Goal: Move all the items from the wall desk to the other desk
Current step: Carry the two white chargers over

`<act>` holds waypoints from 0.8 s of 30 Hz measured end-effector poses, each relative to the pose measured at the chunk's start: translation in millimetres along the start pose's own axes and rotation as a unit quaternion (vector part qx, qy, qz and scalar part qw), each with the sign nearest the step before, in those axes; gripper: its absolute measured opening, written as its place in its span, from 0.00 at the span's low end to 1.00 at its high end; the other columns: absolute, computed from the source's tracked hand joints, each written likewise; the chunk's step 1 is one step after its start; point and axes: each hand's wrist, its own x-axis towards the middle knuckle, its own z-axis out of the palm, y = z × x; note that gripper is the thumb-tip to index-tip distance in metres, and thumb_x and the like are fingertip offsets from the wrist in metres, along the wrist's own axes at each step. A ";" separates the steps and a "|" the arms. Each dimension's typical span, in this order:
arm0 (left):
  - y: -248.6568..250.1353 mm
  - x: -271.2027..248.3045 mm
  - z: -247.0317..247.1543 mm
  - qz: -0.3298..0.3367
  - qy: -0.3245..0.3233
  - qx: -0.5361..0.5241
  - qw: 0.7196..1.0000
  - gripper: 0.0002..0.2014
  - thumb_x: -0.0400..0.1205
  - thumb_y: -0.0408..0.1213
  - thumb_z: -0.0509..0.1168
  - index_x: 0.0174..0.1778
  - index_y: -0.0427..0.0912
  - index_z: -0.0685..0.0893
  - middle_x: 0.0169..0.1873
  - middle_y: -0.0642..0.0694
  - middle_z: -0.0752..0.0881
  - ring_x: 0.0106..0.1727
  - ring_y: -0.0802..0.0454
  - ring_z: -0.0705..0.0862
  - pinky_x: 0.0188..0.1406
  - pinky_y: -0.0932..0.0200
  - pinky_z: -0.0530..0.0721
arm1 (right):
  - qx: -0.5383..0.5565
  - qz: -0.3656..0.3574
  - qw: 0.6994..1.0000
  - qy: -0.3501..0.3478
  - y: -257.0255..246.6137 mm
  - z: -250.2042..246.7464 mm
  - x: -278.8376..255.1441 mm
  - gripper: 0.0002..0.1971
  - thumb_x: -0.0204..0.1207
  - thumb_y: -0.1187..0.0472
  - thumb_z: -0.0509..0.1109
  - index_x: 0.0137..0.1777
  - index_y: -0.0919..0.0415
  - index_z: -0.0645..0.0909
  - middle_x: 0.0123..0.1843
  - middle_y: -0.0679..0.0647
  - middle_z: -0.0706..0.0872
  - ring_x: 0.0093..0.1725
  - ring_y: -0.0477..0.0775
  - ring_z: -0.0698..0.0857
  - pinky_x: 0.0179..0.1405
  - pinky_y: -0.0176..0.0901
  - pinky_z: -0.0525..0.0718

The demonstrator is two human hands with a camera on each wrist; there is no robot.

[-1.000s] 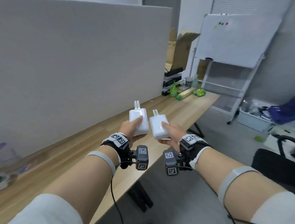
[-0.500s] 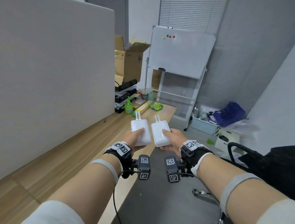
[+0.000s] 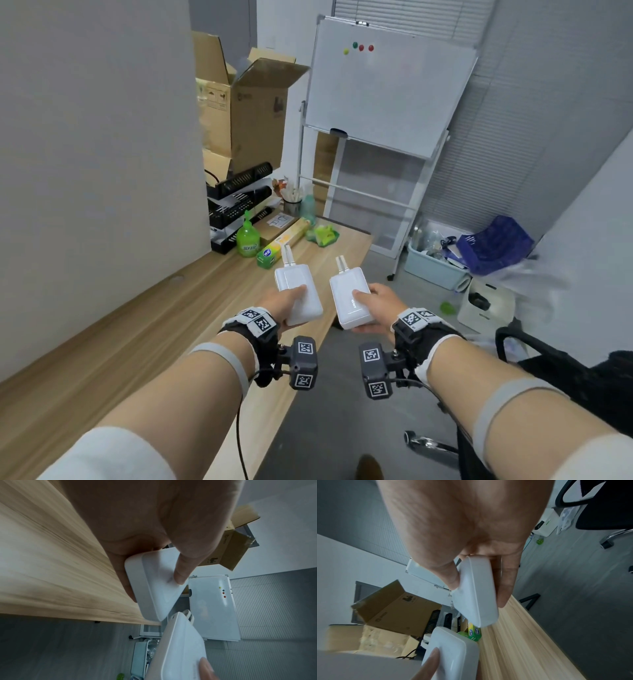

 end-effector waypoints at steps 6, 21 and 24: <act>8.7 97.9 38.4 -0.028 0.054 0.024 0.998 0.15 0.83 0.32 0.68 0.64 0.34 0.76 0.49 0.36 0.85 0.47 0.39 0.86 0.55 0.39 0.86 | -0.025 0.031 0.998 -0.051 -11.1 -26.9 129.2 0.16 0.83 0.59 0.67 0.69 0.59 0.71 0.61 0.62 0.83 0.53 0.64 0.87 0.43 0.59 0.90; 18.8 263.5 109.1 -0.125 0.144 0.004 0.982 0.08 0.83 0.32 0.69 0.57 0.39 0.82 0.42 0.41 0.87 0.41 0.44 0.87 0.36 0.53 0.85 | -0.280 0.024 0.940 -0.191 -41.2 -59.4 385.2 0.21 0.73 0.56 0.72 0.65 0.61 0.77 0.57 0.59 0.87 0.50 0.59 0.88 0.35 0.44 0.87; 14.6 293.7 103.9 -0.146 0.159 -0.008 0.976 0.09 0.82 0.33 0.70 0.57 0.37 0.83 0.43 0.39 0.88 0.42 0.43 0.88 0.38 0.51 0.87 | -0.297 0.038 0.929 -0.216 -35.0 -40.9 427.3 0.27 0.66 0.52 0.73 0.64 0.62 0.78 0.55 0.62 0.87 0.50 0.64 0.89 0.39 0.57 0.92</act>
